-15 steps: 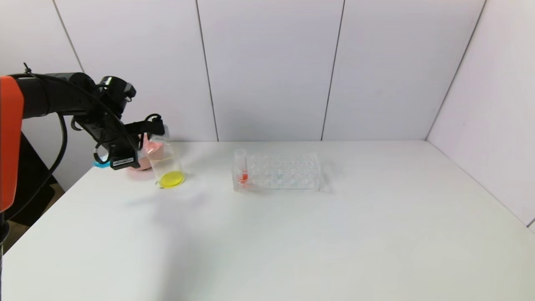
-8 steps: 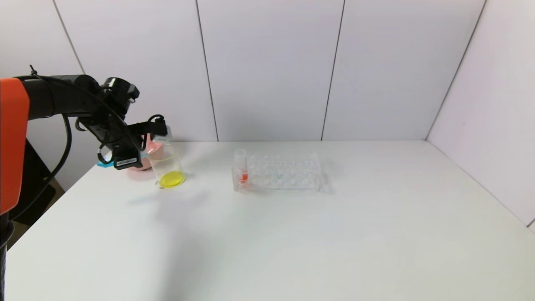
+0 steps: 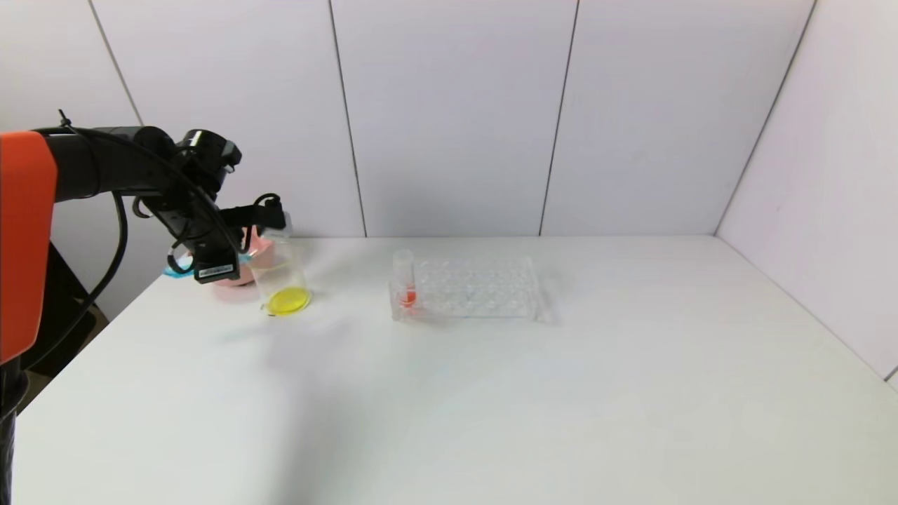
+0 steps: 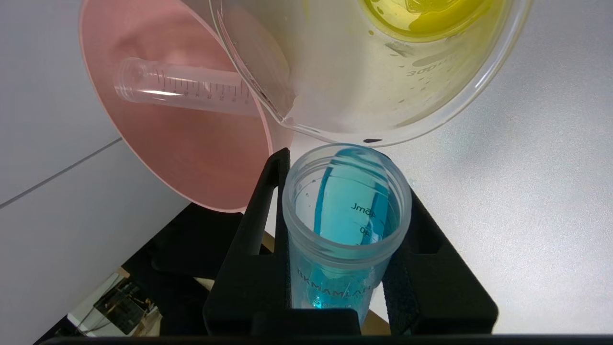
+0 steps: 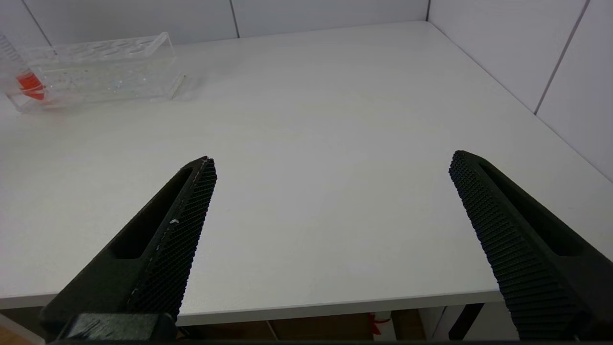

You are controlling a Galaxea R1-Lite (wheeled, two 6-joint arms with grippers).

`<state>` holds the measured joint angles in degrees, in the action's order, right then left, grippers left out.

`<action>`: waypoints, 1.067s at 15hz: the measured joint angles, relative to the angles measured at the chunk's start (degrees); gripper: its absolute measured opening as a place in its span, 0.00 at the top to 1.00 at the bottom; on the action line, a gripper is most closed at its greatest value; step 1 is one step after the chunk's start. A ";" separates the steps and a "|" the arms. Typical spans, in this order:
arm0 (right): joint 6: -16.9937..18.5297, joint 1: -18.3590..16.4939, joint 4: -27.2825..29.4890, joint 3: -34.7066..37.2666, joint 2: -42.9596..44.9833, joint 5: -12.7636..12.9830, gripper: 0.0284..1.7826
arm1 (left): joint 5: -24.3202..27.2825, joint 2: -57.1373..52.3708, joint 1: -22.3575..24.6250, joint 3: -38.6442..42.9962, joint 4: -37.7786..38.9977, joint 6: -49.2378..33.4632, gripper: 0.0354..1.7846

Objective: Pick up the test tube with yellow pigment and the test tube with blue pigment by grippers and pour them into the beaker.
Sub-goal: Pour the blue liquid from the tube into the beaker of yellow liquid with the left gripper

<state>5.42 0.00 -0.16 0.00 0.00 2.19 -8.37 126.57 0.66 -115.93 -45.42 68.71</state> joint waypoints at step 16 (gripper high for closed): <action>0.00 0.00 0.00 0.00 0.00 0.00 0.00 | -3.74 0.07 -1.32 0.00 0.50 -0.18 0.72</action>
<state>5.42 0.00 -0.16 0.00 0.00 2.19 -12.12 126.65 -0.66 -115.93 -44.92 68.52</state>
